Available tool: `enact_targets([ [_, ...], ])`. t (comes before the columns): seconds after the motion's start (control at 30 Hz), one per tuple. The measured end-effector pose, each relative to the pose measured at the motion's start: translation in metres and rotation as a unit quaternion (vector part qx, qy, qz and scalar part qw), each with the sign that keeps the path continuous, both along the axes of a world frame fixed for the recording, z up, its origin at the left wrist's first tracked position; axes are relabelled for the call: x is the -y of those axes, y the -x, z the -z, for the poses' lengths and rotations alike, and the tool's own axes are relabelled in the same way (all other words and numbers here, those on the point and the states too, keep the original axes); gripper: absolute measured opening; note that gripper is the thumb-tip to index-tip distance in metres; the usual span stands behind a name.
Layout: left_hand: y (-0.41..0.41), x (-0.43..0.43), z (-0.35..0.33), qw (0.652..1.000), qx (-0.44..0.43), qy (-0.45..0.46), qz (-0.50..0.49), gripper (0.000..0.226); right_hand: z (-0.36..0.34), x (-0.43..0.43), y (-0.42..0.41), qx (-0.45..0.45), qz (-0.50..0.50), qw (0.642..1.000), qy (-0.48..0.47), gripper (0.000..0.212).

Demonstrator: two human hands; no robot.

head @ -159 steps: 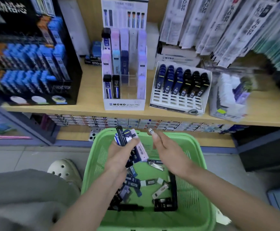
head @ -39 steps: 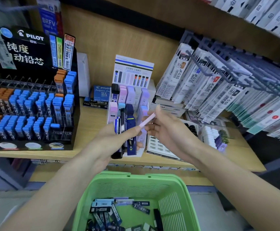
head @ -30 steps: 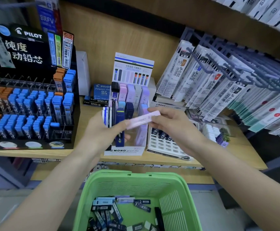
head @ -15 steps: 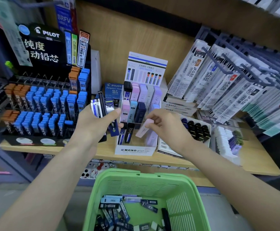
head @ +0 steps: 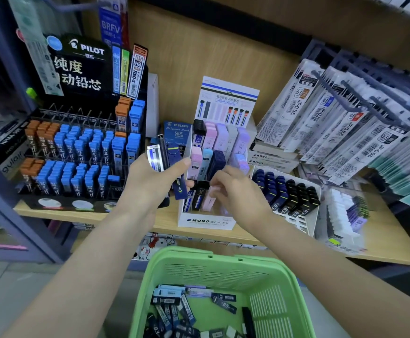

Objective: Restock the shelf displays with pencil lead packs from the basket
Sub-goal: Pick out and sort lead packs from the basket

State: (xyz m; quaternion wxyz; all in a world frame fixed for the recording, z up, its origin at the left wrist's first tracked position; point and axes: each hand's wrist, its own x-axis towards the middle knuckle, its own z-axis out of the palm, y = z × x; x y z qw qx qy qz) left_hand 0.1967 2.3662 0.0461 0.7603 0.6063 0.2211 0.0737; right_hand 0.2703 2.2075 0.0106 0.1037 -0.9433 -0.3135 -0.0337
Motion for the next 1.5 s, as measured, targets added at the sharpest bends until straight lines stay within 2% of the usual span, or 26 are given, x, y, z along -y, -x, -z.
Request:
enact_targets([
  [0.2, 0.0, 0.003, 0.003, 0.999, -0.013, -0.008, 0.029, 0.023, 0.001, -0.002, 0.001, 0.023, 0.022, 0.999, -0.016, 0.027],
  [0.3, 0.0, 0.003, 0.004, 0.999, -0.017, -0.014, 0.048, 0.021, 0.0, 0.0, 0.002, 0.031, 0.027, 0.999, -0.031, 0.027],
  [0.4, 0.001, 0.004, 0.004, 0.997, -0.021, -0.022, 0.074, 0.017, -0.008, -0.001, 0.006, 0.01, 0.052, 0.987, -0.149, 0.018],
  [0.5, 0.003, 0.008, 0.001, 0.993, -0.022, -0.025, 0.114, 0.012, -0.026, -0.005, 0.015, -0.072, 0.081, 0.954, -0.279, 0.013],
  [0.6, 0.006, 0.015, -0.002, 0.986, -0.025, -0.031, 0.159, 0.006, -0.041, -0.006, 0.023, -0.25, 0.098, 0.909, -0.318, 0.018],
  [0.67, 0.008, 0.02, -0.002, 0.981, -0.025, -0.039, 0.188, 0.006, -0.046, -0.003, 0.027, -0.334, 0.101, 0.878, -0.326, 0.014],
  [0.87, 0.01, 0.032, -0.001, 0.974, -0.03, -0.029, 0.222, 0.011, -0.055, 0.021, 0.038, -0.383, 0.115, 0.832, -0.384, 0.009],
  [1.0, 0.01, 0.046, 0.0, 0.975, -0.023, -0.043, 0.216, 0.014, -0.06, 0.048, 0.044, -0.372, 0.135, 0.817, -0.419, 0.006],
  [1.07, 0.01, 0.051, 0.0, 0.981, -0.021, -0.024, 0.191, 0.012, -0.064, 0.066, 0.042, -0.319, 0.159, 0.825, -0.44, 0.003],
  [1.23, 0.008, 0.062, 0.0, 0.986, -0.018, -0.017, 0.165, 0.009, -0.058, 0.109, 0.027, -0.08, 0.205, 0.909, -0.353, 0.006],
  [1.3, 0.007, 0.067, 0.0, 0.985, -0.022, -0.018, 0.169, 0.009, -0.046, 0.115, 0.021, -0.05, 0.209, 0.928, -0.305, 0.008],
  [1.5, 0.003, 0.078, 0.004, 0.985, -0.029, -0.028, 0.17, 0.005, -0.005, 0.106, 0.003, -0.045, 0.2, 0.949, -0.241, 0.008],
])
